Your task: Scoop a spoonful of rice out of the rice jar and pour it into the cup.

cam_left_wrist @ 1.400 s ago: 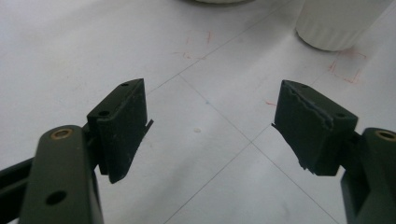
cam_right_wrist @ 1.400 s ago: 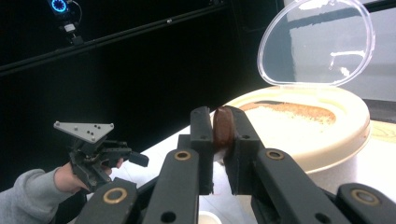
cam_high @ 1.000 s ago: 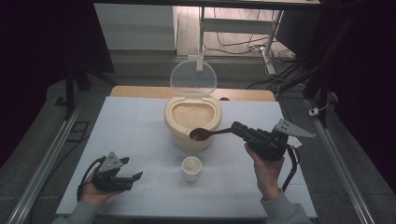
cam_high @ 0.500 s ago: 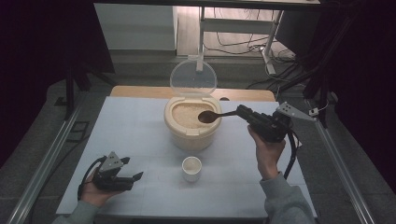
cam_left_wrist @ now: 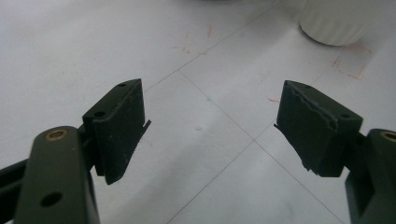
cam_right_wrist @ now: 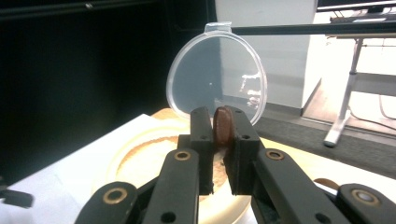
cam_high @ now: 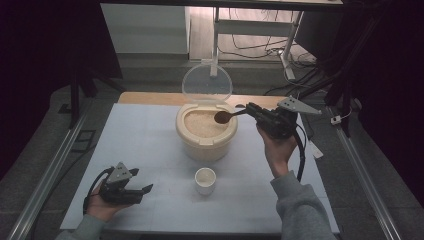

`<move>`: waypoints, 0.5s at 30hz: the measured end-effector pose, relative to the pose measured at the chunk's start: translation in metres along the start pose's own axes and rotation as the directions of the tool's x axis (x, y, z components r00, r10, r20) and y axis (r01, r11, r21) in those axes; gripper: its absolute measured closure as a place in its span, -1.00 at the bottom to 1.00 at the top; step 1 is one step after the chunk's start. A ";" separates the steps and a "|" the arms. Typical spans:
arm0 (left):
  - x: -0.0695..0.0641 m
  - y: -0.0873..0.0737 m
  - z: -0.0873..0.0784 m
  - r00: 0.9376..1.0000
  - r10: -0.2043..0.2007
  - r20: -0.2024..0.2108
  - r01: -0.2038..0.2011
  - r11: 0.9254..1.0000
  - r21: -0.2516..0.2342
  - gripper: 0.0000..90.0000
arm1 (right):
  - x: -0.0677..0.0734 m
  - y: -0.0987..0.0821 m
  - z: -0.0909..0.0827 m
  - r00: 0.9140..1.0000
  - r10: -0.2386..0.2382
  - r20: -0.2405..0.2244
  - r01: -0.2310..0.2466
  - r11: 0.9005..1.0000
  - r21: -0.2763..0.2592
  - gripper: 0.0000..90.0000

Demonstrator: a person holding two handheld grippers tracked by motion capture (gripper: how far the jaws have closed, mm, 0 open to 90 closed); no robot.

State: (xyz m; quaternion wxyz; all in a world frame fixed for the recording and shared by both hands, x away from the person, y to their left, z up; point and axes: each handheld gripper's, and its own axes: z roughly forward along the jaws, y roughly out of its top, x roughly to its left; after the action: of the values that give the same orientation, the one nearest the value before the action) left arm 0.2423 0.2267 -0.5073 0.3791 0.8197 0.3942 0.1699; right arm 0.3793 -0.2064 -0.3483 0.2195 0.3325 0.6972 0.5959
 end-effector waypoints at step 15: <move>0.001 0.000 0.000 1.000 -0.004 0.003 0.004 1.000 0.005 -0.47 | 0.005 -0.002 0.018 0.993 -0.098 0.064 0.093 0.993 0.075 0.83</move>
State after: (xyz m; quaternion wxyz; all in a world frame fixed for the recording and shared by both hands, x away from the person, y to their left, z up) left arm 0.2432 0.2278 -0.5078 0.3781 0.8200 0.3957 0.1672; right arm 0.3887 -0.1907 -0.3533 0.2593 0.3265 0.7255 0.5476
